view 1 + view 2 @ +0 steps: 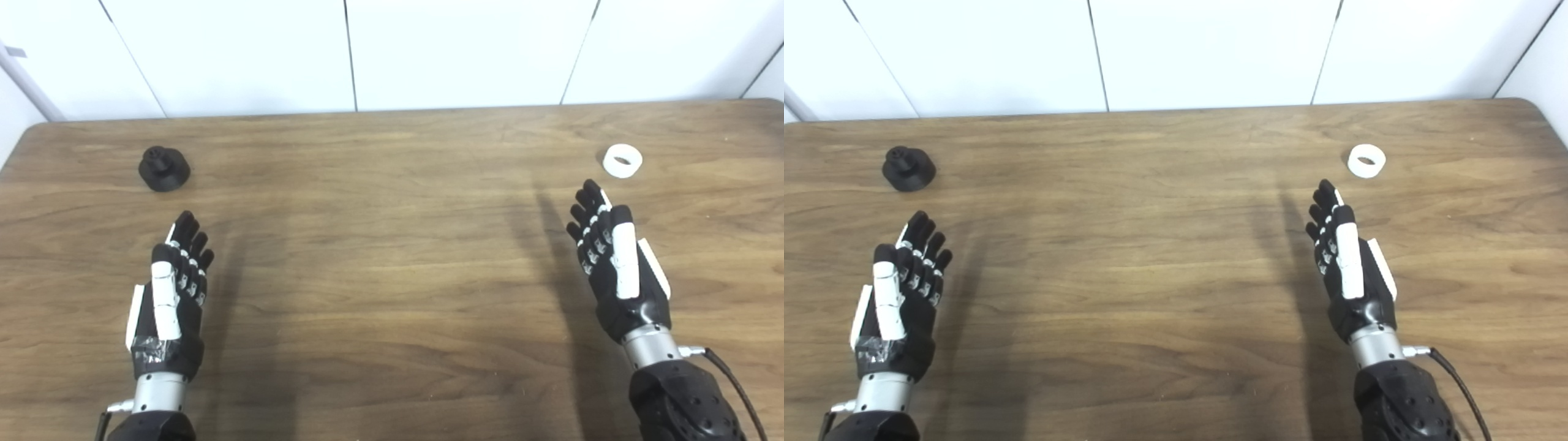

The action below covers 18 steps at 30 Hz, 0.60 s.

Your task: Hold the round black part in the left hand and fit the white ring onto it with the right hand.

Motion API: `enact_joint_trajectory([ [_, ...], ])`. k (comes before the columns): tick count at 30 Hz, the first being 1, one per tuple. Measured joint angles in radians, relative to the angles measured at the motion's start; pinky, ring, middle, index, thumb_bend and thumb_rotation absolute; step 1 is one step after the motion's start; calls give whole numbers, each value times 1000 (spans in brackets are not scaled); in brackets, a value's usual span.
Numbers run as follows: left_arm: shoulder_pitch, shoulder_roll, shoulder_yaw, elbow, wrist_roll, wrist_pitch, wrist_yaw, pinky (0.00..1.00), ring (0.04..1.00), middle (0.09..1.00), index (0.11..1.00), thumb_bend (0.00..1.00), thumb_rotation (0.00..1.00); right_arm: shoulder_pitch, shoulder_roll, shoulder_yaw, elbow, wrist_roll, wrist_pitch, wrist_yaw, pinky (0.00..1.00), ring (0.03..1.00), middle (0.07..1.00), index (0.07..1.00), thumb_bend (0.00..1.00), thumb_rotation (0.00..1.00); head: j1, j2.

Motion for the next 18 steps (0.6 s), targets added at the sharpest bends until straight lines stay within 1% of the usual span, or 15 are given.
enact_joint_trajectory([
  [5, 1, 0, 0, -8, 2, 0, 1, 1000, 1000, 1000, 968, 580, 904, 0, 0, 3, -1, -8, 3, -3, 1000, 1000, 1000, 991, 616, 1000, 3, 0],
  [10, 1, 0, -1, -12, 4, 5, 1, 1000, 1000, 1000, 977, 570, 912, 1, 0, 3, -3, -10, 3, -5, 1000, 1000, 1000, 994, 606, 1000, 14, -5],
  [12, 2, 0, -3, -12, 8, 5, 0, 1000, 1000, 1000, 975, 569, 914, 2, 0, 3, -3, -11, 3, -4, 1000, 1000, 1000, 995, 594, 1000, 64, -34],
  [14, 3, -1, -6, -12, 11, 4, 0, 1000, 1000, 1000, 964, 578, 899, 4, -3, 3, -3, -14, 2, -3, 1000, 1000, 1000, 999, 589, 1000, 74, -49],
  [15, 3, -1, -8, -12, 14, 4, 0, 1000, 1000, 998, 957, 582, 887, 6, -4, 3, -3, -15, 2, -2, 1000, 1000, 1000, 1000, 585, 1000, 92, -61],
  [16, 4, -3, -10, -12, 18, 2, 1, 1000, 1000, 994, 951, 583, 874, 7, -6, 2, -3, -15, 2, -1, 1000, 1000, 1000, 1000, 586, 1000, 125, -84],
  [17, 4, -4, -13, -12, 25, 0, 4, 1000, 1000, 988, 947, 580, 865, 8, -8, 2, -3, -15, 1, 2, 1000, 1000, 1000, 1000, 588, 1000, 126, -84],
  [18, 5, -6, -17, -12, 38, -2, 7, 1000, 1000, 980, 940, 578, 862, 11, -10, 0, -2, -14, 0, 5, 1000, 1000, 1000, 1000, 585, 1000, 159, -107],
])
